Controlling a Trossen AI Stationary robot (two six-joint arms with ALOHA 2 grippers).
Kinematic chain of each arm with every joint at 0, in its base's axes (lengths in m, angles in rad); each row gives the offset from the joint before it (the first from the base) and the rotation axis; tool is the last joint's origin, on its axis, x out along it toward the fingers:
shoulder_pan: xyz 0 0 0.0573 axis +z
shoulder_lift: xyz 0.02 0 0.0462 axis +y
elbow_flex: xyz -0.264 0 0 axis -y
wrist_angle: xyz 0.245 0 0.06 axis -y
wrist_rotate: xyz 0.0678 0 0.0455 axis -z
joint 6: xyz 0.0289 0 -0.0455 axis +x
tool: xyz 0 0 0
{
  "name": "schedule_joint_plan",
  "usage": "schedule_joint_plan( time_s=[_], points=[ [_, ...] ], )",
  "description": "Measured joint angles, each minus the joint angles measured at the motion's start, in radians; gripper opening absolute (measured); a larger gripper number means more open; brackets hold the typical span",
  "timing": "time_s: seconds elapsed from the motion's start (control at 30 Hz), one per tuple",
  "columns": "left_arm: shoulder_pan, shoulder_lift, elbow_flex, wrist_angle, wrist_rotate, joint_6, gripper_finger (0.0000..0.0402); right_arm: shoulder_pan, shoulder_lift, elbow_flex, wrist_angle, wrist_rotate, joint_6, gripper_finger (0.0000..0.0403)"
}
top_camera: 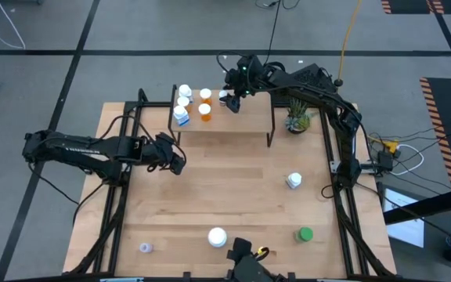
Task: Pick and place medicine bottles onto shelf by color
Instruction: Put the small white and black pill bottle on the shelf, then put the purple and white pill bottle on the shelf
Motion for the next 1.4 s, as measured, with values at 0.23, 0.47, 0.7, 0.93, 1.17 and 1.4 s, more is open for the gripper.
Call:
schedule_joint_plan(
  time_s=[0.23, 0.47, 0.7, 0.93, 1.17, 1.4],
  points=[
    [0.016, -0.036, 0.0, -0.004, 0.185, 0.064, 0.0209, 0.008, -0.089, -0.001, -0.016, 0.054, 0.007, 0.0317],
    [-0.032, -0.066, 0.0, 0.007, 0.277, 0.278, 0.0209, 0.123, -0.204, -0.001, -0.169, 0.053, 0.02, 0.0323],
    [-0.092, -0.058, 0.0, 0.005, 0.27, 0.3, 0.0209, 0.414, -0.26, 0.0, -0.247, 0.164, 0.109, 0.0321],
    [-0.196, -0.053, 0.0, 0.008, 0.179, 0.336, 0.0209, 0.705, -0.24, -0.082, -0.094, 0.23, 0.23, 0.0321],
    [-0.291, -0.053, 0.0, 0.073, 0.171, 0.445, 0.0209, 0.937, -0.239, -0.358, 0.383, 0.238, 0.187, 0.032],
    [-0.357, -0.053, 0.0, 0.164, 0.169, 0.441, 0.0209, 1.025, -0.164, -0.475, 0.606, 0.34, 0.324, 0.0326]
  ],
)
